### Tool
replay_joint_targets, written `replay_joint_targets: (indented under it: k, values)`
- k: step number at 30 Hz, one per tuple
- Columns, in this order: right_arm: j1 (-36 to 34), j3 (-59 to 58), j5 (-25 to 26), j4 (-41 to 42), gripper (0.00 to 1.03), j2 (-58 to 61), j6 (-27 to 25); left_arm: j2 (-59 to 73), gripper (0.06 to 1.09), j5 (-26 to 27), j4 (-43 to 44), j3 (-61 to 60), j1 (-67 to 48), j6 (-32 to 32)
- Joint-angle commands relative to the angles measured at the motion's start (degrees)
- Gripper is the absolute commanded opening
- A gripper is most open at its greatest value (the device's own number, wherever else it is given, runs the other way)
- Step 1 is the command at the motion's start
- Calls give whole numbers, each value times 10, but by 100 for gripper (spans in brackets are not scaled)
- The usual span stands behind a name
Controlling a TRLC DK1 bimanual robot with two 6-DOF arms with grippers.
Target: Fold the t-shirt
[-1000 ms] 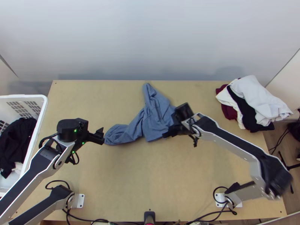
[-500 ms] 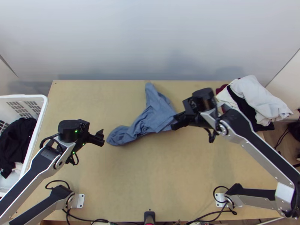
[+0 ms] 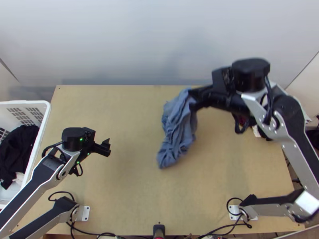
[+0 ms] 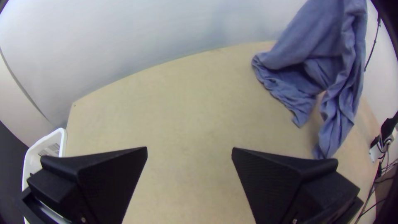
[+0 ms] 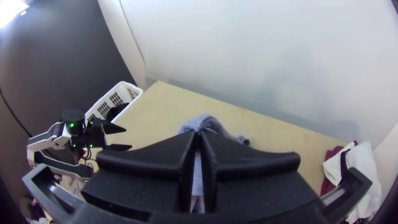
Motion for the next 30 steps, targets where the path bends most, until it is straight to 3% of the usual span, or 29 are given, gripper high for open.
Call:
replay_joint_targets:
  k: [1, 2, 3, 12, 18, 23, 30]
  values:
    - [-18, 68, -2, 0, 44, 72, 14, -3, 105, -1, -13, 6, 1, 0]
    - [-18, 52, -2, 1, 78, 71, 14, -5, 105, -2, -16, 5, 1, 0]
    - [-18, 38, -2, 0, 101, 71, 14, -7, 105, -3, -18, 4, 1, 0]
    - [-22, -106, -2, 6, 100, 26, 4, -18, 105, -6, -10, -21, 2, -1]
    - [-17, -224, -2, 67, 100, -12, -11, -8, 105, -6, -1, -19, 1, -2]
    - [39, -297, -1, 115, 100, -1, -26, -6, 105, -13, 6, -26, 3, -8]
    - [71, -340, 1, 226, 99, 41, -45, -12, 105, -24, 11, -41, 8, -14]
